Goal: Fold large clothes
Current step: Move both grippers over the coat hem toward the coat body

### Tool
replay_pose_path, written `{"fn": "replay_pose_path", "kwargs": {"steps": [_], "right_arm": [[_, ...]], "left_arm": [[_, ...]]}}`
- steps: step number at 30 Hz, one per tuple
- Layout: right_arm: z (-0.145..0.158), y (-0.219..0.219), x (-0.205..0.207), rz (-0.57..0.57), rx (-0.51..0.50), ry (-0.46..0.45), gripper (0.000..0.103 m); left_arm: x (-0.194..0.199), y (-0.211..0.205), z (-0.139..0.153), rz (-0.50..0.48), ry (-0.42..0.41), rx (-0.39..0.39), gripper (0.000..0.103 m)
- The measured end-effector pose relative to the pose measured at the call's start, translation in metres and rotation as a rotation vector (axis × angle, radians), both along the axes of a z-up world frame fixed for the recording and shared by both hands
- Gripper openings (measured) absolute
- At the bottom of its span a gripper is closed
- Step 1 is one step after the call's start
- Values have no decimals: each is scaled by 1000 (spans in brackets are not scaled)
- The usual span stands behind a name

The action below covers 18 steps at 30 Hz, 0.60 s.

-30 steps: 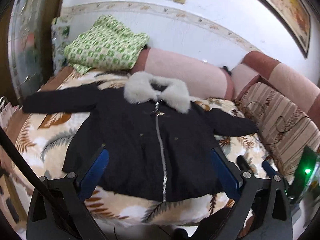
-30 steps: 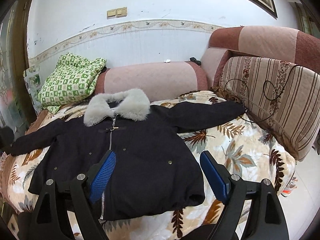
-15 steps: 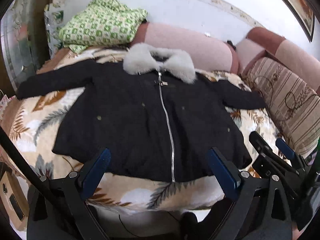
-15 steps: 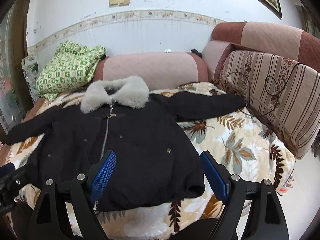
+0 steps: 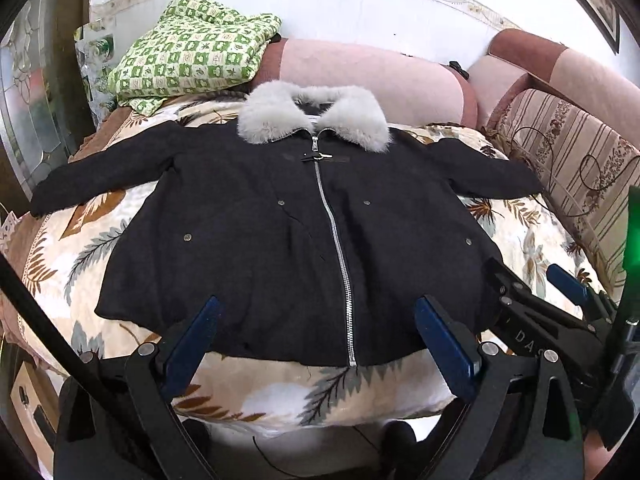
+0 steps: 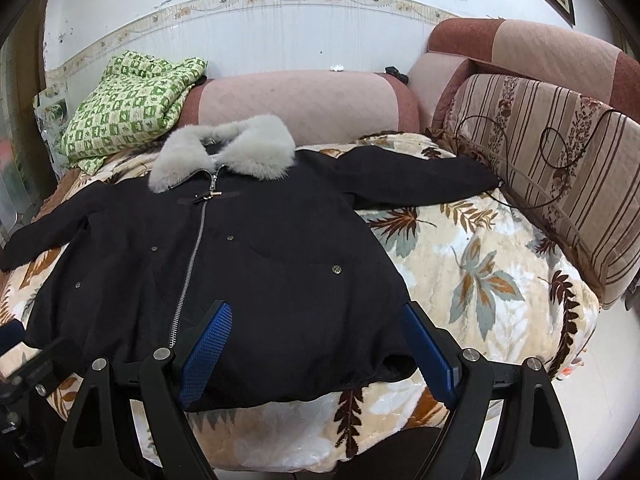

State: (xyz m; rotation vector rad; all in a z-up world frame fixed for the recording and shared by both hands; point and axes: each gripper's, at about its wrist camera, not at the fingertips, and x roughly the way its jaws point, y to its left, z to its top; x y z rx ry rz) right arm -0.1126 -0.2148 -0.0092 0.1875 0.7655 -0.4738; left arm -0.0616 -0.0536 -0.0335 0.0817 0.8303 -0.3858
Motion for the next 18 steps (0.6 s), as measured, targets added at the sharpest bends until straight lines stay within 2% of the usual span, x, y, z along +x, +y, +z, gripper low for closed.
{"fn": "replay_pose_path", "kwargs": {"steps": [4,8,18], "right_arm": [[-5,-1,6,2,9,13,89],[-12,-3,9,2,19,27,89],[-28,-4,17,-1,35,73,89]], "left_arm": [[7,-5,-5,-13,8,51,97],[14,-4,-13,-19,64,39,97],[24,-2,-32,-18,107,45,97]]}}
